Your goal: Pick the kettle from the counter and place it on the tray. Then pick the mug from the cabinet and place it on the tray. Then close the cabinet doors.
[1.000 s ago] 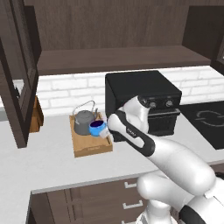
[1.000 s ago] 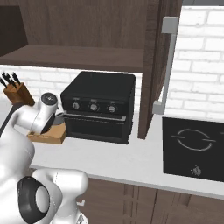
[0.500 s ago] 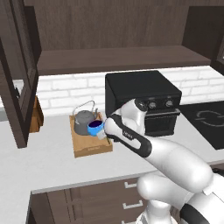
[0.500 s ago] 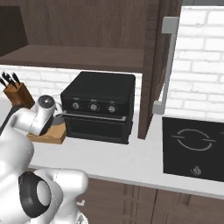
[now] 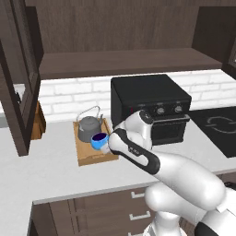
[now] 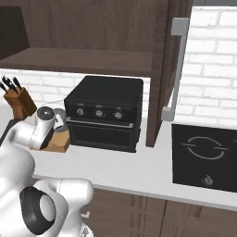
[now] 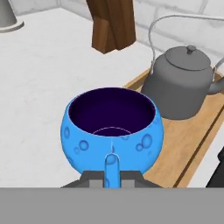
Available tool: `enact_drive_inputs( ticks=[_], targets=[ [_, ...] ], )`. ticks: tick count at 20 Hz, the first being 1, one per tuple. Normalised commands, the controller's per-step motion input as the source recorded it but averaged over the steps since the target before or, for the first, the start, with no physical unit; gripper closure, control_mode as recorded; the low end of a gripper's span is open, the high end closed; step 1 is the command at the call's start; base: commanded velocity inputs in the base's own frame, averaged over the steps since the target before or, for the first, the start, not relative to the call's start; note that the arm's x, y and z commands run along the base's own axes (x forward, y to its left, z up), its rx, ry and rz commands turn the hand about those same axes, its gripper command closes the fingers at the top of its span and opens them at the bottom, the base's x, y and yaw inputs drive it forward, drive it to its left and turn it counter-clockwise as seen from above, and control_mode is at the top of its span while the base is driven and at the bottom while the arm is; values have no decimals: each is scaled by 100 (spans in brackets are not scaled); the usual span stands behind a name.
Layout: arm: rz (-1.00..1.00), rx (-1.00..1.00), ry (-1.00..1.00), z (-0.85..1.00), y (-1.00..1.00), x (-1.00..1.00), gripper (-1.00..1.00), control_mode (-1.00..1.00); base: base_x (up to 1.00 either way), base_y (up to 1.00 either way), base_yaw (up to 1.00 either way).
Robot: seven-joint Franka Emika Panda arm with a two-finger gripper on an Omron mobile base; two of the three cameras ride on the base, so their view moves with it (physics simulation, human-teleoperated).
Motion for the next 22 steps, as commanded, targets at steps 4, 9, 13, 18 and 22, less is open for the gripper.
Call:
enact_drive_inputs(
  ticks=[4,9,13,18,22],
  targets=[
    [0,0,0,-33,20,-2,100,-100,0,0,0],
    [-10,0,0,-7,15,12,100,-100,0,0,0],
    [-15,1,2,0,1,25,100,-100,0,0,0],
    [-9,1,3,-1,0,22,100,-100,0,0,0],
    [-2,0,4,-9,0,18,100,-100,0,0,0]
  ],
)
